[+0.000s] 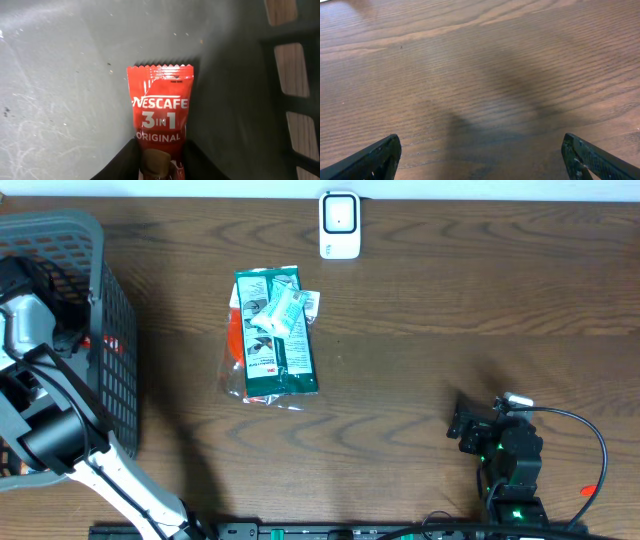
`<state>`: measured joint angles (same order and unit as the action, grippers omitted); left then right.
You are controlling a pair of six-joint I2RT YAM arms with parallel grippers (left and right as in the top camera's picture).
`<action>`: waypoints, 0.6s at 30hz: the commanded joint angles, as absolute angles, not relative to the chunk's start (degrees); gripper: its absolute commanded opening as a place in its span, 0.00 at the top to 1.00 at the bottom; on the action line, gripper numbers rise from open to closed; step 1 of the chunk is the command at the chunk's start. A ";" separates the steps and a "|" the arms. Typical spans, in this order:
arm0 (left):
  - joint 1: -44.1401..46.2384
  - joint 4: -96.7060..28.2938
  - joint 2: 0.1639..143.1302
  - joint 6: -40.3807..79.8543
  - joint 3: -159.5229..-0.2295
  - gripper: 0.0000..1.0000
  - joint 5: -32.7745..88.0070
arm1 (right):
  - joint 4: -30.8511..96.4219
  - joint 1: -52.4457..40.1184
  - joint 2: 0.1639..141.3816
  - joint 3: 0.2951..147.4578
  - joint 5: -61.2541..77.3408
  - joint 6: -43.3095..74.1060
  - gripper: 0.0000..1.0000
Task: Scan the item barcode
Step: 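Lift the Nescafe stick out of the basket toward the table center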
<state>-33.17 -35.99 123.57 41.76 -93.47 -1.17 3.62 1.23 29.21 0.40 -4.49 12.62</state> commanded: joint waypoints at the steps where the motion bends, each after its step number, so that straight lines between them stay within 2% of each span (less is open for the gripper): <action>1: -32.69 -36.58 126.65 41.60 -92.79 0.78 0.91 | 3.62 1.08 29.26 0.32 -5.80 13.26 0.01; 4: -32.69 -36.93 126.65 41.60 -92.79 0.92 0.91 | 3.62 1.08 29.26 0.32 -5.80 13.26 0.01; 18: -32.69 -37.71 126.15 41.60 -92.79 0.93 1.17 | 3.64 1.08 29.26 0.32 -5.78 13.26 0.01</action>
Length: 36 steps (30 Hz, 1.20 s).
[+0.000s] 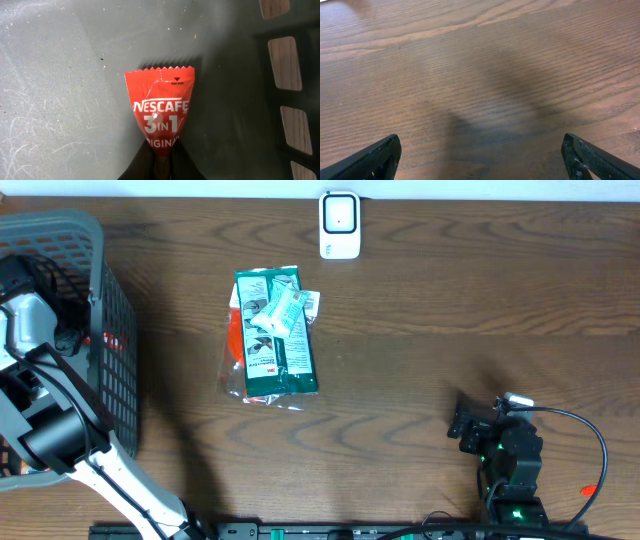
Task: Scan the item barcode
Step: 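Lift the Nescafe stick out of the basket toward the table center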
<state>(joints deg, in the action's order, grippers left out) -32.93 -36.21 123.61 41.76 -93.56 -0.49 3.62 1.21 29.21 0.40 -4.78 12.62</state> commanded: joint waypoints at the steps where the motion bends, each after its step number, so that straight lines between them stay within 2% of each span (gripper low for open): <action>1: -32.71 -37.82 125.86 41.60 -92.79 0.93 1.39 | 3.64 1.08 29.26 0.32 -5.78 13.28 0.01; 10: -32.71 -37.01 119.68 41.60 -93.65 0.93 6.02 | 3.62 1.08 29.26 0.32 -5.82 13.26 0.01; 24: -32.69 -36.77 100.57 41.60 -93.65 0.93 6.13 | 3.49 1.08 29.26 0.32 -5.96 13.28 0.01; 36: -32.67 -30.79 83.68 41.67 -93.65 0.93 22.35 | 3.14 1.08 29.26 0.32 -5.96 13.28 0.01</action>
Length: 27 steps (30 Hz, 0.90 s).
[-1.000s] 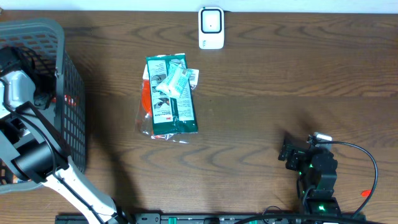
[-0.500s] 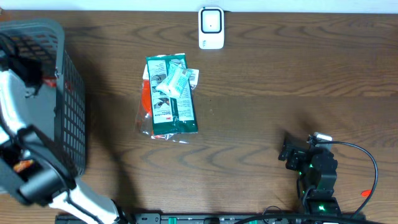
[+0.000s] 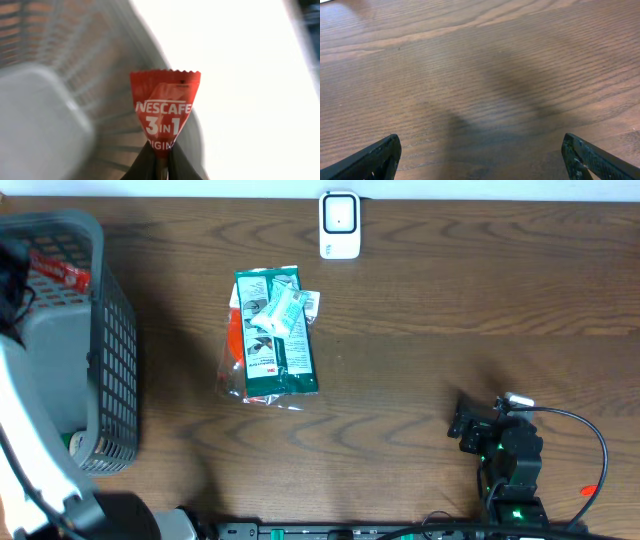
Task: Scan the item barcode
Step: 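Lift the Nescafe stick out of the basket toward the table center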
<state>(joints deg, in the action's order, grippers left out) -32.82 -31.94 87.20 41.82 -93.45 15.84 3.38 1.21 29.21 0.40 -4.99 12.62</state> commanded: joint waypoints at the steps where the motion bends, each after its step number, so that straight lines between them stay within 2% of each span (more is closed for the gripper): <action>1: -32.64 -29.85 82.63 41.67 -93.65 0.92 24.10 | 3.01 1.08 29.26 0.32 -5.96 13.28 0.01; 13: -32.62 -15.90 78.46 44.29 -93.65 0.92 50.19 | 2.26 1.08 29.26 0.32 -5.96 13.28 0.01; 21: -25.78 -14.39 78.63 44.10 -93.65 0.93 52.27 | 1.87 1.08 29.26 0.32 -5.96 13.28 0.01; 27: -16.64 -14.24 80.73 35.07 -93.65 0.93 52.05 | 1.45 1.08 29.26 0.32 -5.96 13.26 0.01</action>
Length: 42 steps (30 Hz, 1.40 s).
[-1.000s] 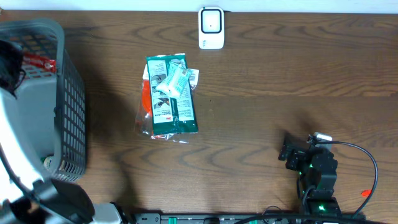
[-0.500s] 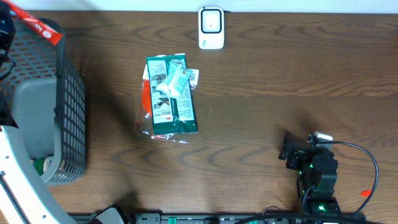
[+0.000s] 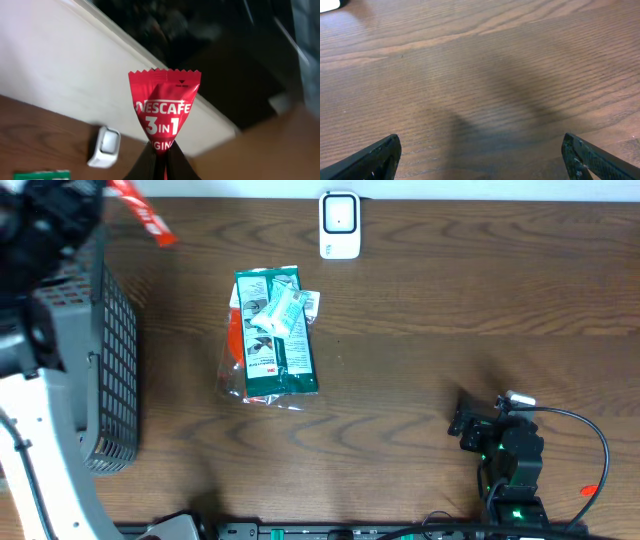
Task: Scan the item barcode
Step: 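Lift the Nescafe stick out of the basket toward the table center, then release the Nescafe stick onto the table right of the gloves bag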
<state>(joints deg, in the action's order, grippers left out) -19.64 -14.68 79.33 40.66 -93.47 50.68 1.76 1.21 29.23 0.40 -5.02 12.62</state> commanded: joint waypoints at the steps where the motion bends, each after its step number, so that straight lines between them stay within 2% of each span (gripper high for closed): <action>1: -15.25 -14.28 81.32 33.34 -93.65 0.92 52.10 | 1.43 1.08 29.26 0.32 -5.96 13.28 0.01; 5: -9.89 -14.92 84.62 26.44 -93.60 0.92 53.30 | 1.19 1.08 29.26 0.32 -5.96 13.28 0.01; 10: -5.19 -15.40 90.80 17.23 -93.60 0.92 60.62 | 1.10 1.08 29.26 0.32 -5.96 13.28 0.01; 15: -3.09 -21.96 98.28 9.65 -93.60 0.92 60.90 | 1.10 1.08 29.26 0.32 -5.96 13.28 0.01; 27: -2.68 -38.02 117.82 4.51 -93.60 0.92 61.34 | 1.28 1.08 29.26 0.32 -5.98 13.26 0.01; 37: -1.78 -41.78 123.37 -10.98 -93.54 0.92 84.31 | 1.48 1.08 29.26 0.32 -6.00 13.26 0.01; 42: -1.69 -41.69 123.37 -17.23 -93.54 0.92 90.11 | 1.48 1.08 29.26 0.32 -6.20 13.26 0.01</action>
